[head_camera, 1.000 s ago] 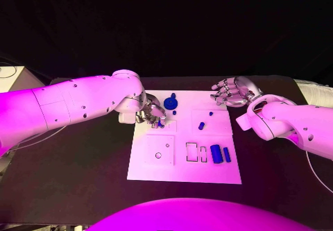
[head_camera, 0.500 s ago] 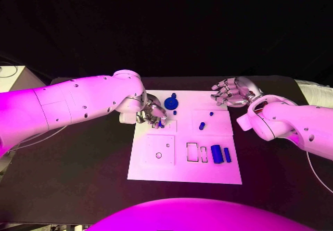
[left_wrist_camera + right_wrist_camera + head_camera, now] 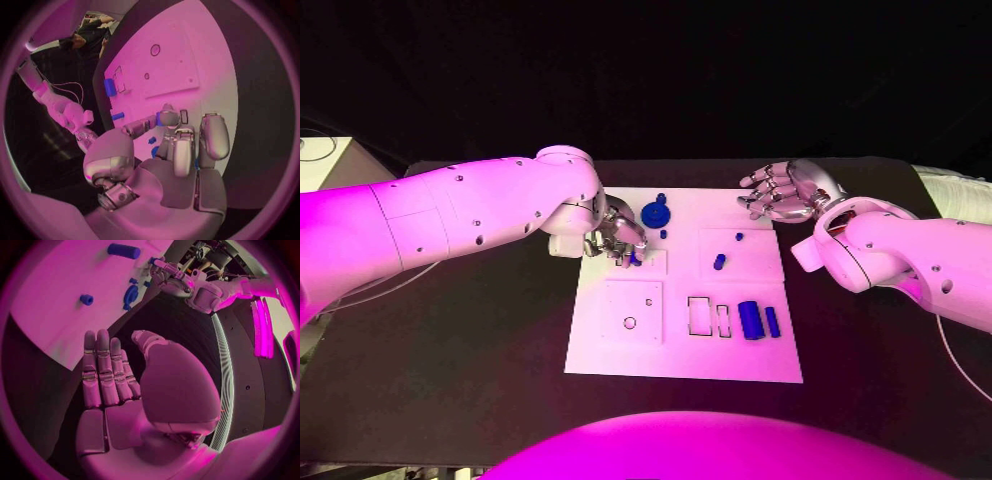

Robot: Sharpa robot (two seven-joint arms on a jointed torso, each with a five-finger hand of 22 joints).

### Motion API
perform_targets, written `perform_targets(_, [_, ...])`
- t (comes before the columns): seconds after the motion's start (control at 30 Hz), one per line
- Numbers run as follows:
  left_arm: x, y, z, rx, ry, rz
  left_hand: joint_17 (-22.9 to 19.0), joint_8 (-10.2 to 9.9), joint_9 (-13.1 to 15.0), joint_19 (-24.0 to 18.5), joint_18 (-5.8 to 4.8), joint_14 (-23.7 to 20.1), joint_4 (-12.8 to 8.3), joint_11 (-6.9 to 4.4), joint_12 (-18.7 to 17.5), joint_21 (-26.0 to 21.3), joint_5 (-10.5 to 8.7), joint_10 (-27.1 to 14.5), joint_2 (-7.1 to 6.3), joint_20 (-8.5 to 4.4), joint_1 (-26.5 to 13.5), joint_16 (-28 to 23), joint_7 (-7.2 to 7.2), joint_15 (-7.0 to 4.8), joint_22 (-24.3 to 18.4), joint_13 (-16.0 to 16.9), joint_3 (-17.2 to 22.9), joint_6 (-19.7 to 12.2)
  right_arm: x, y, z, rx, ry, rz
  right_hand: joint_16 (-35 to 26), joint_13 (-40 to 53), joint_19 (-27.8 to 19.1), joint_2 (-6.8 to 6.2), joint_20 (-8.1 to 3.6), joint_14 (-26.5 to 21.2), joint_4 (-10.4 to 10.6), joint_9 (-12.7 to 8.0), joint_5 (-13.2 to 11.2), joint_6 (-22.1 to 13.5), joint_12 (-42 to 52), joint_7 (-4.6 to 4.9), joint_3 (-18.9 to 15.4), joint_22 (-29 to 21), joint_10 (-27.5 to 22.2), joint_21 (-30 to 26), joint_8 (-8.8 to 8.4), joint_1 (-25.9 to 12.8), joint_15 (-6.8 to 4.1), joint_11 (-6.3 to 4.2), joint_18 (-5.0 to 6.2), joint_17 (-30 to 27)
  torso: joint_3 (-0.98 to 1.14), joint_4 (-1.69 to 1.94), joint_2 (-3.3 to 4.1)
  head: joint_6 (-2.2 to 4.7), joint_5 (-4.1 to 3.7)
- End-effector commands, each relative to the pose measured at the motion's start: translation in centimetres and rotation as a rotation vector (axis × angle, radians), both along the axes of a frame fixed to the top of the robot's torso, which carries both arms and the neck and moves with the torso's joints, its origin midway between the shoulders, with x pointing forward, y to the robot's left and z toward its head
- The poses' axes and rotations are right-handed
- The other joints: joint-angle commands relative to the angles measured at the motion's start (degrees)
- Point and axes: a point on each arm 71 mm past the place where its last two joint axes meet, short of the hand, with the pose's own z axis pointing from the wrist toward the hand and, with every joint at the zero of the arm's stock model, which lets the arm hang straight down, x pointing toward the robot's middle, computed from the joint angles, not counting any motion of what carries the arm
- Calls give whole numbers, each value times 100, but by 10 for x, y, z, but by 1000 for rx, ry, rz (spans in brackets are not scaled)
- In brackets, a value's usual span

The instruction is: Assemble the parts on the task board

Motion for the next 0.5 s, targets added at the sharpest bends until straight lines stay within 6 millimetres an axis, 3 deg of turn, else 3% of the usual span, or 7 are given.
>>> perform_targets(0.03, [-2, -3, -1, -1, 19, -16, 1425, 4, 4, 18, -61, 477, -735, -338, 19, 2, 26, 364, 86, -23, 55, -24, -655, -125, 102, 2, 767, 671, 0, 1, 0, 3, -5, 13, -25, -4, -11, -15, 16, -29, 28, -6, 20, -37, 27, 215, 3, -9, -43, -23, 23, -64, 2, 3, 50, 9, 0, -3, 4, 1, -2])
perform_targets(0.5, [-2, -5, -4, -1, 31, -15, 1392, -1, 12, 23, -64, 468, -745, -339, 2, 7, 31, 359, 83, -27, 56, -42, -655, -128, 109, -23, 772, 674, 0, 2, 0, 4, -6, 13, -29, -10, -14, -18, 18, -36, 24, -7, 31, -41, 28, 216, 6, -13, -52, -27, 25, -67, 3, 4, 50, 11, 1, 0, 3, 1, -3])
